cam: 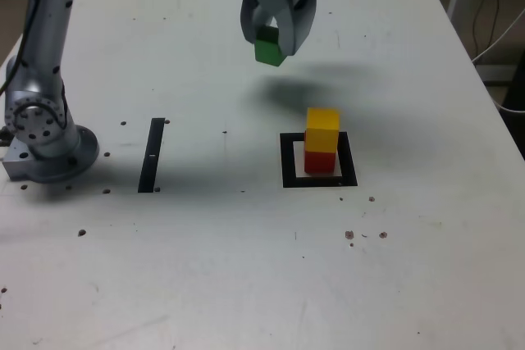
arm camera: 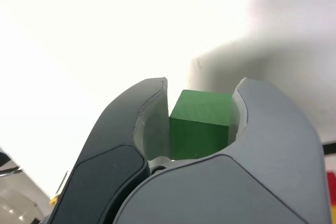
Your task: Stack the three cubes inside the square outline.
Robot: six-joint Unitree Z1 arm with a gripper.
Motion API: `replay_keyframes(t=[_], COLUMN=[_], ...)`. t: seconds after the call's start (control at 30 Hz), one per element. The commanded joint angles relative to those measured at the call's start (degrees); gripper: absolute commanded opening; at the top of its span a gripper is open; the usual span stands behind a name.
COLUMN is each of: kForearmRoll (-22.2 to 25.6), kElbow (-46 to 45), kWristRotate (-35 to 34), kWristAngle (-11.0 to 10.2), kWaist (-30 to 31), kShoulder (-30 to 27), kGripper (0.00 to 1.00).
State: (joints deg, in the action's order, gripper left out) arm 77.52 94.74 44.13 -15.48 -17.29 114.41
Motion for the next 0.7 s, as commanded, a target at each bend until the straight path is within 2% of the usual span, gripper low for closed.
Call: replay_keyframes(t=[0.0,0.27,0.5,0.67], kForearmRoll=[1.8,6.7,8.3,9.6], kElbow=[1.6,5.7,6.7,7.4], kWristRotate=[-0.1,-0.1,-0.4,-3.3], kWristAngle=[-0.1,-0.1,0.1,0.6], kWaist=[0.4,0.8,0.8,2.0], kShoulder=[-1.0,-2.1,-2.3,-2.4], kGripper=[0.36,0.36,0.36,0.36])
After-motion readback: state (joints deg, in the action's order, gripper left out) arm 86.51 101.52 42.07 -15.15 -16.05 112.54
